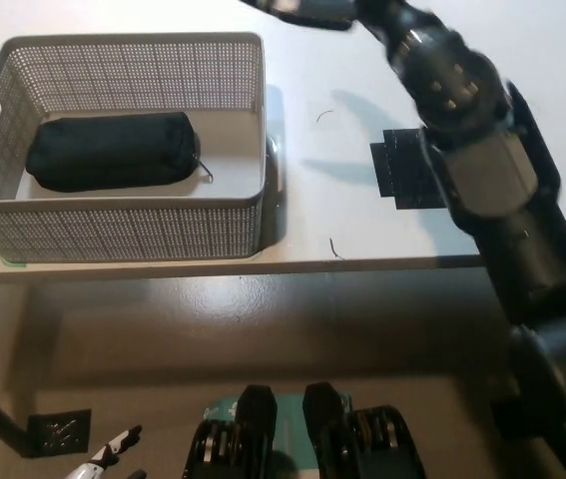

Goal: Use the right hand to pick up the pencil case on the right hand side and put it into a grey container on the left side

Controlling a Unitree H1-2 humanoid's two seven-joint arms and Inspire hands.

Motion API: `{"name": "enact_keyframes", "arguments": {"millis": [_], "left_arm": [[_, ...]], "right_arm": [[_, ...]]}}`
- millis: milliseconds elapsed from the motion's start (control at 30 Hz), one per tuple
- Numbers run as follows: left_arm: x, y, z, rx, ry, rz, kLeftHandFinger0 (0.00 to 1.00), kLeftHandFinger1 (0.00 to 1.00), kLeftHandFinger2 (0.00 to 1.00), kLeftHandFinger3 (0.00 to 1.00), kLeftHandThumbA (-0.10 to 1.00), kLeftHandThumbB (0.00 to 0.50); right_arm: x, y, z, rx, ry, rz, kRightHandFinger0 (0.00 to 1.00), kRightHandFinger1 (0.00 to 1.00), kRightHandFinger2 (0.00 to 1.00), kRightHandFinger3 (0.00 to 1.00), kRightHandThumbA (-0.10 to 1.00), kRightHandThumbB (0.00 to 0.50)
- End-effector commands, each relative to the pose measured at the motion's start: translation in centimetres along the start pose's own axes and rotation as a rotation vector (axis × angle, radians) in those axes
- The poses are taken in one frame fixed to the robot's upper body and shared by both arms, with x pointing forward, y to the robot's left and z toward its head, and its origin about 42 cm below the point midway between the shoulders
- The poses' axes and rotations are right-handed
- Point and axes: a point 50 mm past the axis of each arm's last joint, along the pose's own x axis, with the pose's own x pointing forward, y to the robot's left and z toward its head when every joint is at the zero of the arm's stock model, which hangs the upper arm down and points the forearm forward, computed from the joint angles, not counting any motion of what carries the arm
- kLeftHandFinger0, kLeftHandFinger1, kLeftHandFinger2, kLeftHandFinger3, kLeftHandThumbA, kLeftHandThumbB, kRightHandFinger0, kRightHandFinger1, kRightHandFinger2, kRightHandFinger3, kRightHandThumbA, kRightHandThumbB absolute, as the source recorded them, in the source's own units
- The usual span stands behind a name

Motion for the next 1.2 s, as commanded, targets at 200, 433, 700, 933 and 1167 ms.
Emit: {"name": "enact_keyframes", "arguments": {"millis": [200, 433, 700, 933, 1167], "left_arm": [[-0.8, 1.1, -0.3, 0.034, 0.018, 0.0, 1.0, 1.0, 1.0, 1.0, 1.0, 0.305], [-0.9, 1.3, -0.5, 0.035, 0.02, 0.014, 1.0, 1.0, 1.0, 1.0, 1.0, 0.306], [-0.6, 1.8, -0.5, 0.037, 0.027, 0.031, 1.0, 1.0, 1.0, 1.0, 1.0, 0.318], [-0.4, 1.9, -0.7, 0.023, 0.017, 0.058, 1.0, 1.0, 1.0, 1.0, 1.0, 0.306], [-0.1, 2.3, -1.0, 0.004, 0.029, 0.083, 1.0, 1.0, 1.0, 1.0, 1.0, 0.3]], "right_arm": [[-12.0, -4.7, 0.5, 0.672, -0.279, -0.073, 1.0, 1.0, 1.0, 1.0, 1.0, 0.448], [-20.6, -2.7, -3.7, 0.647, -0.23, -0.136, 1.0, 1.0, 1.0, 1.0, 1.0, 0.446], [-29.2, -1.0, -7.3, 0.725, -0.171, -0.194, 1.0, 1.0, 1.0, 1.0, 1.0, 0.416], [-35.5, 2.0, -12.1, 0.751, -0.012, -0.237, 1.0, 1.0, 1.0, 1.0, 1.0, 0.391], [-40.5, 5.0, -17.2, 0.791, 0.19, -0.258, 1.0, 1.0, 1.0, 1.0, 1.0, 0.416]]}}
